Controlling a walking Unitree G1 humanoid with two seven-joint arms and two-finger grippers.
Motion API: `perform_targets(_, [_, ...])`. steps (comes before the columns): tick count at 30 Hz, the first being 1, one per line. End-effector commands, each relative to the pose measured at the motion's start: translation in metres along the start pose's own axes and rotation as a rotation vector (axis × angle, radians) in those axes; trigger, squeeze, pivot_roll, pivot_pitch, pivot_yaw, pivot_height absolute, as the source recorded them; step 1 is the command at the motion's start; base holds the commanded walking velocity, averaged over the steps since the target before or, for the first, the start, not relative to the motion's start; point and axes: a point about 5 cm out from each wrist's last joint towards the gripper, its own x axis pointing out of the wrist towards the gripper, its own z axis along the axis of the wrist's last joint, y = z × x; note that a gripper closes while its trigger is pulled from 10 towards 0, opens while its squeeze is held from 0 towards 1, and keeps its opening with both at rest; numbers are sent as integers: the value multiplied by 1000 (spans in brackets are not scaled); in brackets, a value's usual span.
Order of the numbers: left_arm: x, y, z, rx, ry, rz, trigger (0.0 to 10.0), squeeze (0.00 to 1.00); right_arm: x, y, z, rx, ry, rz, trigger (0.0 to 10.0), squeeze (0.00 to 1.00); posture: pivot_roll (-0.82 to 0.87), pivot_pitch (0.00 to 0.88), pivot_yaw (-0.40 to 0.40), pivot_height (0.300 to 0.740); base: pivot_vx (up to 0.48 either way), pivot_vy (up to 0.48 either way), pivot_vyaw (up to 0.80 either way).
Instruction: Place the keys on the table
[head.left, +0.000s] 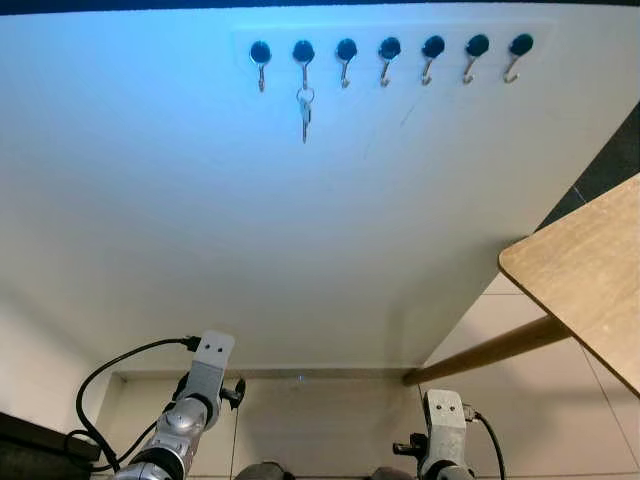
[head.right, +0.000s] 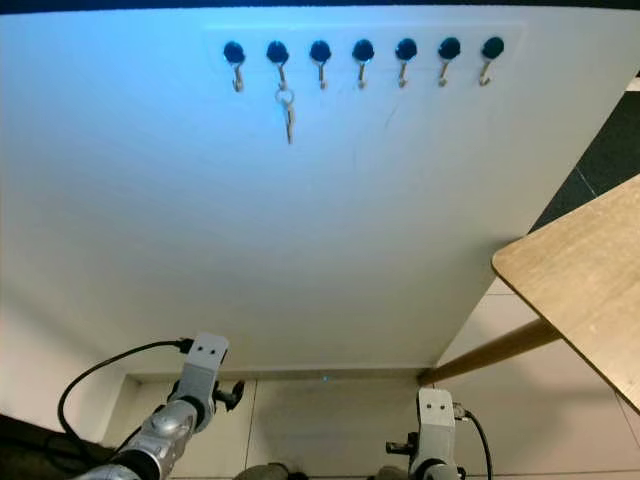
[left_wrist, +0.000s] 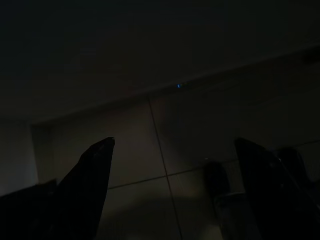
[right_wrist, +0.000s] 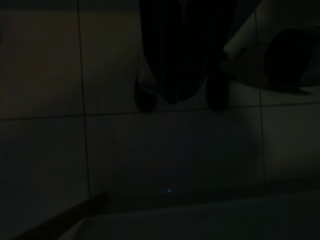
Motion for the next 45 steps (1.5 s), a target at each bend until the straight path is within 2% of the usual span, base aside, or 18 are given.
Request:
perform_targets(1, [-2, 4, -5, 8, 15, 9, 10000, 0, -2, -2, -7, 16, 26, -9, 10000, 0, 35, 72, 38, 740, -315, 0, 0])
perform_targets(15, [-2, 3, -5, 13, 18, 4, 10000, 0, -2, -2, -7, 20, 26, -10, 10000, 0, 33, 80, 39, 740, -315, 0, 0])
perform_targets(31, [0, -1, -2, 75, 23, -22, 10000, 0, -4, -1, -11, 29, 35, -16, 10000, 0, 37, 89, 49, 740, 0, 0, 0])
perform_targets(37, [0, -1, -2, 94, 21, -19, 10000, 0, -4, -2, -12, 31, 36, -18, 10000, 0, 38, 89, 51, 740, 0, -428, 0])
perform_targets(40, [0, -1, -2, 62, 15, -6, 10000, 0, -4, -2, -12, 30, 37, -19, 10000, 0, 39, 90, 51, 740, 0, -427, 0])
perform_targets(45, [0, 0, -2, 67, 19, 5, 10000, 0, -4, -3, -12, 28, 38, -20, 10000, 0, 42, 91, 48, 740, 0, 0, 0])
